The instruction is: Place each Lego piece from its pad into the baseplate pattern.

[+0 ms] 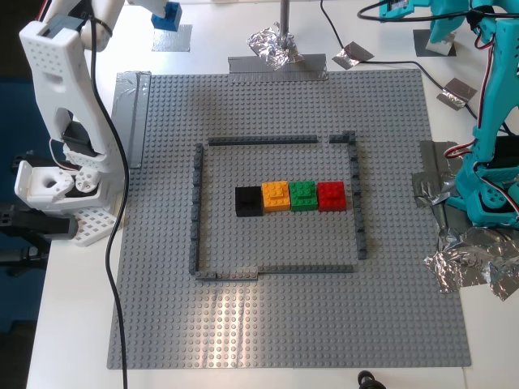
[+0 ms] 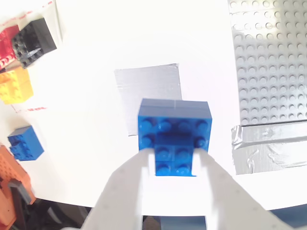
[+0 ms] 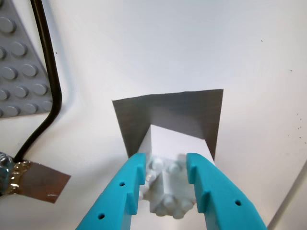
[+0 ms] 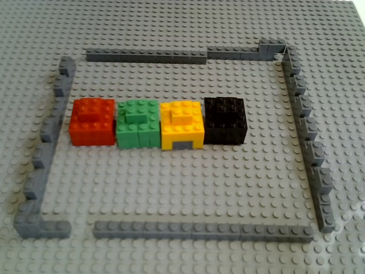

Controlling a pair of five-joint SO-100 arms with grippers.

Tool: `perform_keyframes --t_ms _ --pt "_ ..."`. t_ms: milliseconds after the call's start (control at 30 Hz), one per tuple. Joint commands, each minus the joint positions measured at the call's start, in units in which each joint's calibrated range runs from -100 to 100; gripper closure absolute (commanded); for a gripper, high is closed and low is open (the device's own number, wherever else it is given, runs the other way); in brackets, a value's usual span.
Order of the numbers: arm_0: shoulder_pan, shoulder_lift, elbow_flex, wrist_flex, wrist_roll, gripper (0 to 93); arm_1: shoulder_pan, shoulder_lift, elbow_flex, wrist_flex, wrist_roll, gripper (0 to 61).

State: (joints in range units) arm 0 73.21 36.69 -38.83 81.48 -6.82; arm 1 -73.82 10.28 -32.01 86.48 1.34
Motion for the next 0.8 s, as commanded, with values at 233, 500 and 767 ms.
perform_keyframes --t_ms 233,500,767 --pt "0.52 -0.81 -1.04 0.38 0.45 80.9 9.80 -28.56 15.44 6.03 -2.78 61.2" --pt "-0.64 -5.96 -0.94 4.28 -0.97 78.8 20.46 -41.69 25.28 11.81 -4.30 61.2" --pt "0.96 -7.07 -1.04 3.88 -1.70 78.8 33.96 -53.45 40.82 12.70 -3.03 61.2"
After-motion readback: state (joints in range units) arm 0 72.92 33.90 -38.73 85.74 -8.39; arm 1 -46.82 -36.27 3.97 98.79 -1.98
